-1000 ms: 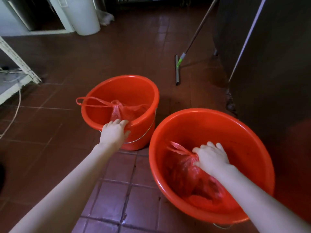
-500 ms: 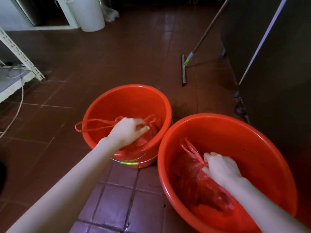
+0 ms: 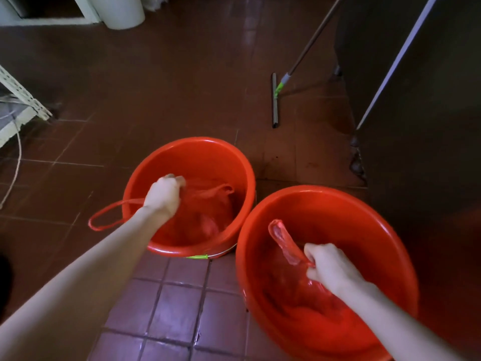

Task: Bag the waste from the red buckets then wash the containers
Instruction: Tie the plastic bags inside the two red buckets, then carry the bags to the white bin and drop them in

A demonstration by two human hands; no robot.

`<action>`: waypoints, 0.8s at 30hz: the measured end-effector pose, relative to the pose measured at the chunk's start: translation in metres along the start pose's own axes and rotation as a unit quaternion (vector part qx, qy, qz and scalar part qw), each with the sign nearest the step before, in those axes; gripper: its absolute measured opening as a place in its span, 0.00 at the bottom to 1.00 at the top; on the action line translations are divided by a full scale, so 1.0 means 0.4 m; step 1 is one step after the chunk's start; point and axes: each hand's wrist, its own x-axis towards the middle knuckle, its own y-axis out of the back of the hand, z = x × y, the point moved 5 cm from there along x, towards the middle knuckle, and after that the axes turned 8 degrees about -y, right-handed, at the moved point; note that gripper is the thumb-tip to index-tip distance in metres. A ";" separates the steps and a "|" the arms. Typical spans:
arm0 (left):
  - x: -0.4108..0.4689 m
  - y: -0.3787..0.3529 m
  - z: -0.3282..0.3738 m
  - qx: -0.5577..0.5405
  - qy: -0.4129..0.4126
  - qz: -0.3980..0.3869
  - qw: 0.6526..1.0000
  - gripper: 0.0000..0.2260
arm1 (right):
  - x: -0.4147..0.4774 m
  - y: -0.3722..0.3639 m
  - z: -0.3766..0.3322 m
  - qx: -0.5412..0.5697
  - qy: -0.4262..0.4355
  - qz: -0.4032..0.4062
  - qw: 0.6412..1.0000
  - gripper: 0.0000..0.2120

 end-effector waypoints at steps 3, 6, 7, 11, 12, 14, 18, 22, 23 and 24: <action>-0.006 0.202 0.019 -0.015 0.010 0.036 0.999 0.13 | -0.080 0.142 -0.011 0.038 -0.029 0.019 0.999 0.16; -0.011 0.421 0.062 -0.031 -0.006 0.041 0.999 0.12 | -0.164 0.333 -0.076 0.083 -0.036 0.052 0.995 0.16; -0.017 0.494 0.075 -0.035 -0.007 0.039 0.999 0.12 | -0.195 0.395 -0.115 0.081 -0.028 0.045 0.995 0.15; -0.073 0.773 0.098 -0.057 0.018 0.026 0.998 0.11 | -0.325 0.640 -0.267 0.032 -0.010 0.026 0.999 0.08; -0.090 0.844 0.096 -0.064 0.030 0.023 0.997 0.11 | -0.356 0.706 -0.305 0.025 -0.009 0.029 0.999 0.08; -0.117 0.984 0.086 -0.079 0.051 0.020 0.995 0.11 | -0.415 0.839 -0.390 0.018 -0.010 0.038 0.999 0.07; -0.157 1.246 0.048 -0.117 0.069 0.025 0.990 0.12 | -0.509 1.073 -0.587 0.005 -0.005 0.059 0.998 0.08; -0.186 1.452 -0.013 -0.135 0.071 0.050 0.987 0.12 | -0.559 1.241 -0.773 -0.043 0.010 0.097 0.994 0.09; -0.190 1.492 -0.028 -0.138 0.070 0.057 0.986 0.11 | -0.566 1.270 -0.814 -0.047 0.014 0.105 0.993 0.09; -0.190 1.529 -0.043 -0.141 0.066 0.066 0.986 0.10 | -0.568 1.294 -0.855 -0.044 0.019 0.114 0.992 0.10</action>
